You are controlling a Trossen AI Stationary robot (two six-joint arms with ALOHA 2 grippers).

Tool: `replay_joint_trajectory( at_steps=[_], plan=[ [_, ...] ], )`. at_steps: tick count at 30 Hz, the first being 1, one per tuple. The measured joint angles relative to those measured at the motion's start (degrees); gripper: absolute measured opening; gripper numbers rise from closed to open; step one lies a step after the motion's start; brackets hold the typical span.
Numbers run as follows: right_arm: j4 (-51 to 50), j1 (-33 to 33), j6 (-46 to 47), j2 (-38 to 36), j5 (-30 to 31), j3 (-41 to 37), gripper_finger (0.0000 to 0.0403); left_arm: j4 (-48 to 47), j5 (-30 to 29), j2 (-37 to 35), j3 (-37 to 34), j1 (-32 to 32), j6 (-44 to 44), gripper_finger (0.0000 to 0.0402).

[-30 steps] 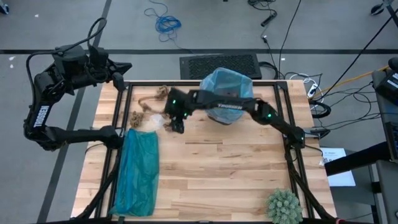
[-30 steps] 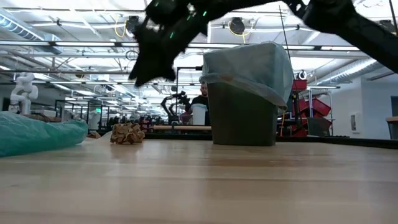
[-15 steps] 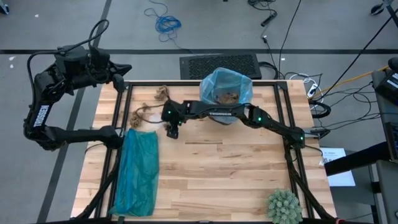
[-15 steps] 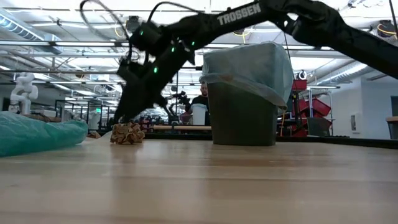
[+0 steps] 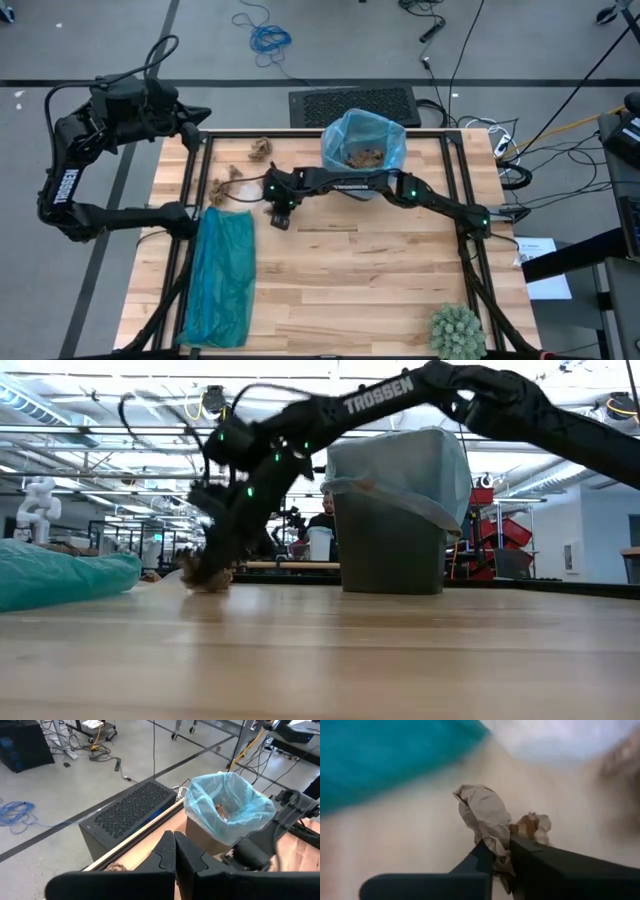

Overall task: Place trash/remove bag and relplace
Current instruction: Put the brown napkin into the trash bin

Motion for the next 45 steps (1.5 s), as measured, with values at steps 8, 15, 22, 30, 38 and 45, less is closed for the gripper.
replay_joint_trajectory(
  at_steps=[8,15,22,30,38,45],
  plan=[
    [4.21,-1.32,1.14,-18.05,-1.40,0.21,0.0002,1.32,0.22,-0.10,0.00,0.00,-0.01,0.0000],
    [-10.07,-6.36,7.30,-34.00,12.68,0.07,0.0001,3.09,0.31,-0.08,0.00,0.00,-0.95,0.0000],
    [-42.37,-14.54,13.98,-39.67,16.90,0.02,0.0000,5.30,0.33,-0.08,0.00,0.00,-2.96,0.0000],
    [-47.35,-19.29,15.06,-38.75,9.14,-2.23,0.0035,6.95,0.33,0.01,0.00,0.00,-2.98,0.0000],
    [-46.46,-19.31,14.91,-38.09,9.59,-2.25,0.0167,7.00,0.33,-0.08,0.00,0.00,-3.01,0.0000],
    [-37.93,-18.95,13.85,-38.16,8.18,-2.21,0.0249,6.98,0.31,-0.08,0.00,-0.01,-3.01,0.0000]
  ],
)
